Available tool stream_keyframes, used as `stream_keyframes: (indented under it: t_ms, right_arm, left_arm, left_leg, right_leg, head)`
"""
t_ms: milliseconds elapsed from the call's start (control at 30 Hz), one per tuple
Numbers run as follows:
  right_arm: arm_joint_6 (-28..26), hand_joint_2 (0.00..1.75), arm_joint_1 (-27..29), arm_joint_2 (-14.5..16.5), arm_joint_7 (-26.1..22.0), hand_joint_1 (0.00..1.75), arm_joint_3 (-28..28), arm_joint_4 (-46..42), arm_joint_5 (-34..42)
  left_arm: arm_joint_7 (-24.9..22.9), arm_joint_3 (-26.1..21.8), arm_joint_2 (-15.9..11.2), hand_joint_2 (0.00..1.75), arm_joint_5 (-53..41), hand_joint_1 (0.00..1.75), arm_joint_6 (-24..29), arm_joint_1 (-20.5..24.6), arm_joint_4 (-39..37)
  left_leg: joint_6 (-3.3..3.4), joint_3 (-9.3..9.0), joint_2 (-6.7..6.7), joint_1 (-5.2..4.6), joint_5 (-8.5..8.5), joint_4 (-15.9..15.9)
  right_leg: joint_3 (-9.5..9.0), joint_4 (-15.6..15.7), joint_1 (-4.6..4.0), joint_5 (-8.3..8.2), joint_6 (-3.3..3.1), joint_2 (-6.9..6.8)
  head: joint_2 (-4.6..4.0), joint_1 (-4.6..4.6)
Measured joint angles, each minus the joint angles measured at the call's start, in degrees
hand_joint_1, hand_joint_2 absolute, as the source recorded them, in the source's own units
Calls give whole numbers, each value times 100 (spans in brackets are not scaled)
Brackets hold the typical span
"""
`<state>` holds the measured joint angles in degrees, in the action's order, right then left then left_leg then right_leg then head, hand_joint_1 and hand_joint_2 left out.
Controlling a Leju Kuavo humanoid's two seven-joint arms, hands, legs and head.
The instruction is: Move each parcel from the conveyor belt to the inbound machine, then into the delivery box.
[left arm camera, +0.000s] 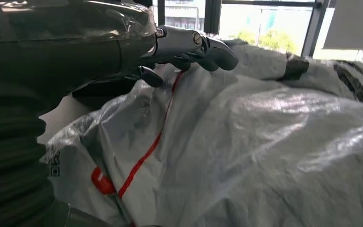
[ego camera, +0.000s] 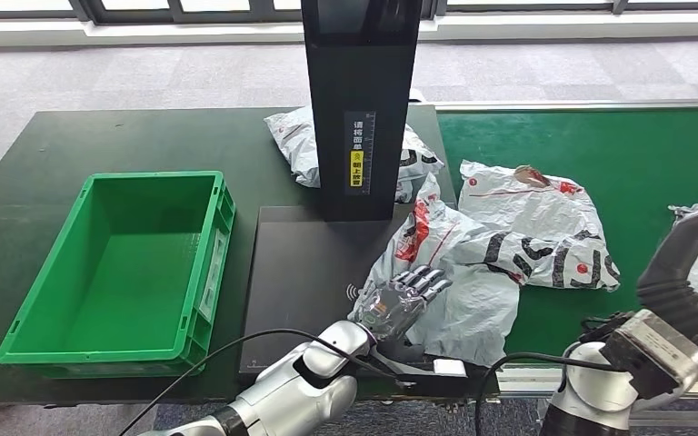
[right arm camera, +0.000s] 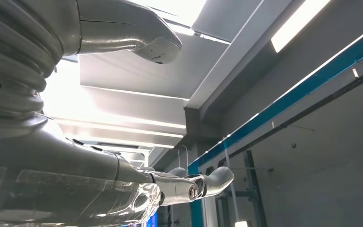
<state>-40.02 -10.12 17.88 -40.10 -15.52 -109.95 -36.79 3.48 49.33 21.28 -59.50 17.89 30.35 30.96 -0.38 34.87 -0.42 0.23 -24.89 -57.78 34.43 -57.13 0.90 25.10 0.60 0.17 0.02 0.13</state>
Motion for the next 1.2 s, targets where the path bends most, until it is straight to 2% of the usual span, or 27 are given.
stream_keyframes:
  t_ms: [233, 567, 700, 1200]
  right_arm:
    - [0, 175, -4, 0, -1, 0, 0, 5, 9]
    - [0, 175, -6, 0, -1, 0, 2, 7, 9]
    - [0, 175, -14, 0, -1, 0, 4, 9, 21]
    - [0, 175, -111, 10, 0, 0, 4, 33, 61]
  left_arm:
    - [0, 595, 2, 175, 334, 0, -769, 93, -242]
    - [-41, 978, 5, 175, 368, 0, -975, 218, -416]
    - [-92, 1166, 5, 175, 401, 175, -1236, 321, -468]
    - [-331, 1607, 18, 175, 433, 175, -1073, 594, -596]
  left_leg:
    - [0, 0, 0, 0, 1, 0]
    - [0, 0, -1, 0, 1, 0]
    - [0, 0, -1, 0, 1, 0]
    - [11, -6, -13, 0, 19, 0]
  right_leg:
    - [-1, -1, 0, 0, 0, -1]
    - [-2, -1, 0, 0, 0, -2]
    - [-3, -1, 0, -1, 0, -3]
    - [-16, 1, 0, -13, 6, -18]
  head:
    - [0, 0]
    - [0, 0]
    - [0, -1]
    - [0, 0]
